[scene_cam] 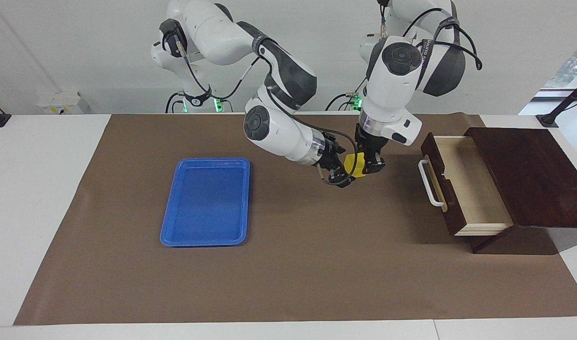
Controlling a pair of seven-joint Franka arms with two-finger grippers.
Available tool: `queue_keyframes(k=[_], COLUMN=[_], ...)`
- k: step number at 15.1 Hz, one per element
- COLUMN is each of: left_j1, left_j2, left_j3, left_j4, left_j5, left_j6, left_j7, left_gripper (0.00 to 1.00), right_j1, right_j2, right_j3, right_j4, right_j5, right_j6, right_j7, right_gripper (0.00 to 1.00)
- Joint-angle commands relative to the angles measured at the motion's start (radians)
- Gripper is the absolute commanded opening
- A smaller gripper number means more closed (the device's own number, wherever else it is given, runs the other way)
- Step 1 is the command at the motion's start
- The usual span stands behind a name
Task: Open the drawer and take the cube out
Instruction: 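Close the right gripper on the yellow cube beside the left gripper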
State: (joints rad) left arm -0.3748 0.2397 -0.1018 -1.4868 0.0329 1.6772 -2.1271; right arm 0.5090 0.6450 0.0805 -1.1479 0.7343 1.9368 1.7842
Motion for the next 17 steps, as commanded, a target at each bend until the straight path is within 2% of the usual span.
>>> queue_keyframes(k=[1,2,9,10,11,12,14,17], left_j1=[-0.013,-0.013,-0.013,-0.013,-0.012,-0.009,0.001,0.039], left_j2=[-0.023,-0.023,-0.023,-0.023,-0.023,-0.023,-0.026,-0.072], left_j3=[0.010,0.010,0.010,0.011,0.010,0.011,0.013,0.020], left_j4=[-0.029,-0.029,-0.030,-0.030,-0.026,-0.024,-0.036,-0.147], left_j5=[-0.002,-0.002,-0.002,-0.001,-0.001,-0.001,-0.001,0.015], left_j6=[0.016,0.018,0.019,0.018,0.016,0.012,0.006,0.047], left_j7=[-0.016,-0.014,-0.005,-0.001,0.001,0.009,0.059,0.151], left_gripper=[0.00,0.00,0.00,0.09,0.50,1.00,1.00,1.00], right_j1=[0.014,0.020,-0.004,-0.006,-0.015,-0.017,-0.018,-0.033], right_j2=[0.024,0.022,0.018,0.015,0.015,0.013,0.013,0.015], right_j3=[-0.001,-0.002,0.002,0.002,0.004,0.007,0.007,0.008], right_j4=[0.046,0.046,0.046,0.046,0.048,0.046,0.046,0.046], right_j5=[-0.047,-0.049,-0.050,-0.049,-0.047,-0.047,-0.046,-0.043], right_j6=[-0.032,-0.035,-0.062,-0.062,-0.062,-0.062,-0.062,-0.062], right_j7=[0.031,0.031,0.023,0.023,0.023,0.023,0.023,0.023], right_gripper=[0.12,0.00,0.00,0.00,0.00,0.00,0.00,0.00])
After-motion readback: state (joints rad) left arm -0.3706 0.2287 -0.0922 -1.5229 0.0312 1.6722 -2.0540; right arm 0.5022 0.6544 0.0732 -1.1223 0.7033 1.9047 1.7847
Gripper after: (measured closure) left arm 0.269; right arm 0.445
